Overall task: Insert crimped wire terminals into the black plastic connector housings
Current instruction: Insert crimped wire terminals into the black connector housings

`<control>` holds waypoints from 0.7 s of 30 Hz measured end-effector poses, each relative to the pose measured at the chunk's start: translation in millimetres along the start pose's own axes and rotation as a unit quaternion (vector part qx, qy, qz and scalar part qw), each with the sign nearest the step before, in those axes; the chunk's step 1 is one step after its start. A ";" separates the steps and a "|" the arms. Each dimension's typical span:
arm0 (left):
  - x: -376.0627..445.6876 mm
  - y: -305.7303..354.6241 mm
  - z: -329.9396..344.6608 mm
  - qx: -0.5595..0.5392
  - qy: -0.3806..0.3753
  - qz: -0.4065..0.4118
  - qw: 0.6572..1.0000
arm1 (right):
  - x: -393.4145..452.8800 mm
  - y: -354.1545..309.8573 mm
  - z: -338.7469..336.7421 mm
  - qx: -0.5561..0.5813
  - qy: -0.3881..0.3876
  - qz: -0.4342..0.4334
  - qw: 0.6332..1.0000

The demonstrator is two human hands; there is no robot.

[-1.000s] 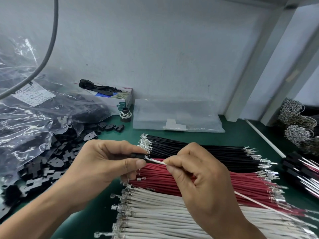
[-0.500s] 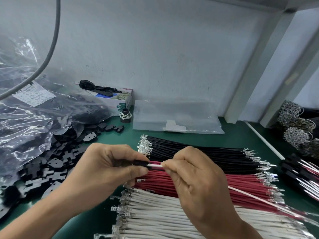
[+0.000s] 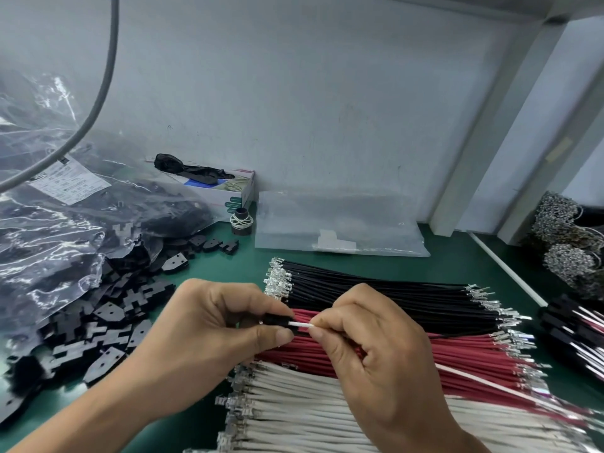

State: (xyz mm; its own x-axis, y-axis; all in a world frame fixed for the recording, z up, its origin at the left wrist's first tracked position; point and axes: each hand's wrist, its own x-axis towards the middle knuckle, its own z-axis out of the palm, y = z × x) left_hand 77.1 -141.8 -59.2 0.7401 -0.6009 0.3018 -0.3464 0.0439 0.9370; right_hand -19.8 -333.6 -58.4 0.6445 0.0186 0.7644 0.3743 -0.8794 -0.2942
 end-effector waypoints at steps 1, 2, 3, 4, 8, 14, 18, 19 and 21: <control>-0.1 -0.1 0.2 0.001 -0.001 0.006 1.000 | 0.3 -0.9 1.2 -0.003 0.002 -0.008 1.000; -0.1 -0.3 0.8 0.004 -0.002 0.011 1.000 | 0.6 -1.3 2.1 -0.007 0.004 -0.017 1.000; -0.2 -0.4 1.4 0.008 -0.003 0.015 1.000 | 0.9 -1.7 2.6 -0.012 0.006 -0.023 1.000; -0.3 0.1 1.5 0.013 -0.004 0.017 1.000 | 1.0 -1.6 2.7 -0.016 0.008 -0.028 0.999; 1.4 3.3 -0.5 -0.048 0.009 -0.004 0.999 | 6.0 -2.2 -5.5 -0.055 0.032 -0.047 0.997; 3.9 6.9 -6.8 -0.084 0.071 0.014 0.994 | 5.1 0.0 -16.9 -0.107 -0.033 0.009 0.994; 8.2 -7.6 -34.0 0.193 0.152 0.092 0.965 | 10.9 -2.0 -29.1 -0.151 0.057 -0.035 0.986; 11.7 -15.9 -44.6 0.334 0.178 0.113 0.919 | 14.7 -4.5 -34.5 -0.143 0.084 -0.058 0.984; 18.3 -37.1 -67.9 0.524 0.204 0.123 0.818 | 20.9 -12.5 -43.5 -0.148 0.115 -0.102 0.977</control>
State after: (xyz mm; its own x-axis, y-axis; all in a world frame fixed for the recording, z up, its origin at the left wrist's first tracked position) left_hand 142.7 -100.2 -76.4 0.6308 -0.3509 0.6921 -0.6587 -0.7136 0.2385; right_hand -40.0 -342.9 -13.8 0.3964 0.1297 0.9089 0.2483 -0.9682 0.0299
